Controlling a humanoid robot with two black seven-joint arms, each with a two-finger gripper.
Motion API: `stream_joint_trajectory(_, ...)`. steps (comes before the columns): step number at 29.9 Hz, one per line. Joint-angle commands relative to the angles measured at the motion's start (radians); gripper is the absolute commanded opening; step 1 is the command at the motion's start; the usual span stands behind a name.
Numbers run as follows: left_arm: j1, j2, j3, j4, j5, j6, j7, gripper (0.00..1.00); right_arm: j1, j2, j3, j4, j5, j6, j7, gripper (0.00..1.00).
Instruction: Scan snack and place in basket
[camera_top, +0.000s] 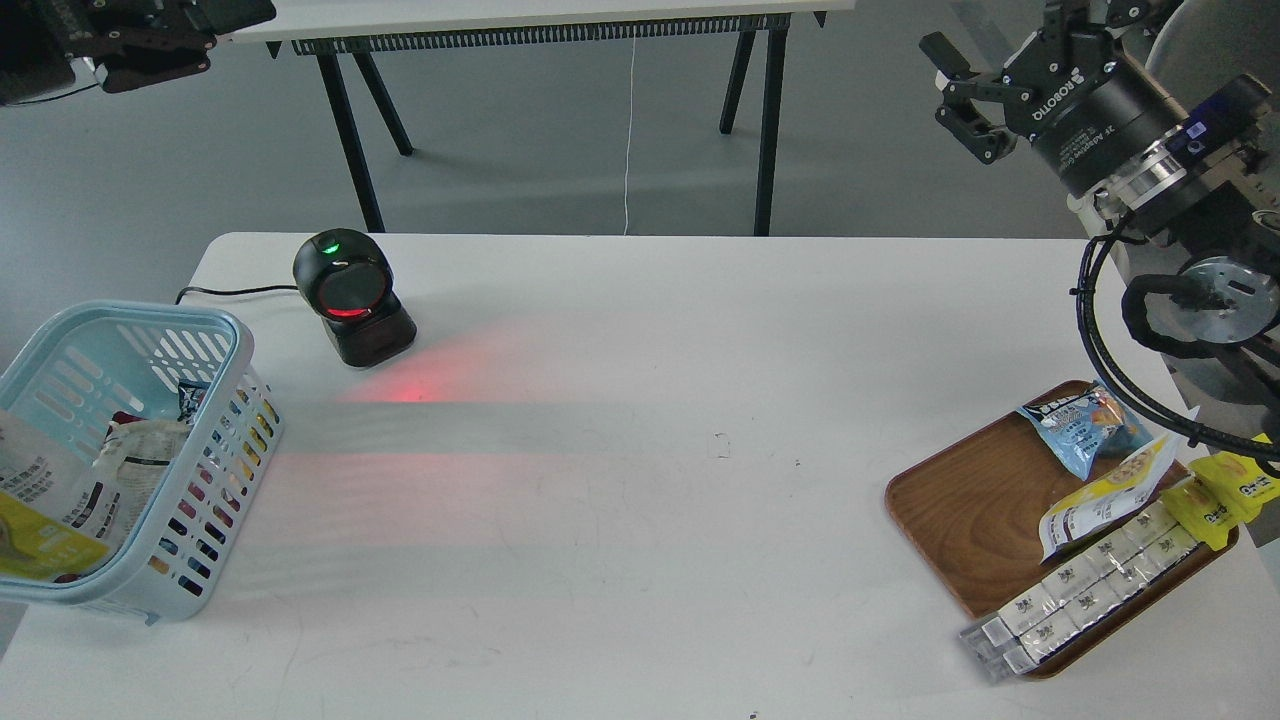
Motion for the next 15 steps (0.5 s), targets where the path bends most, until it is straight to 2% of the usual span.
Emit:
stream_joint_trajectory(1,0.09,-0.126,-0.012,0.125,-0.065,-0.008,0.0,1.0,0.004,0.0,-0.003,-0.006,-0.004,0.0,0.0,0.98)
stream_joint_trajectory(5,0.212,-0.234,-0.137,0.244,-0.075,-0.024,0.0,1.0,0.014,0.0,-0.003,-0.014,-0.017,0.0,0.0,0.98)
stream_joint_trajectory(9,0.37,-0.306,-0.356,0.337,-0.078,-0.057,0.0,1.0,0.021,0.0,-0.002,-0.021,-0.077,-0.004,0.0,0.99)
stream_joint_trajectory(12,0.501,-0.363,-0.559,0.42,-0.076,-0.057,0.0,1.0,0.021,0.0,-0.002,-0.021,-0.08,-0.062,0.0,0.99)
stream_joint_trajectory(15,0.57,-0.406,-0.702,0.46,-0.072,-0.057,0.0,1.0,0.02,0.003,-0.003,-0.018,-0.077,-0.13,0.0,0.99)
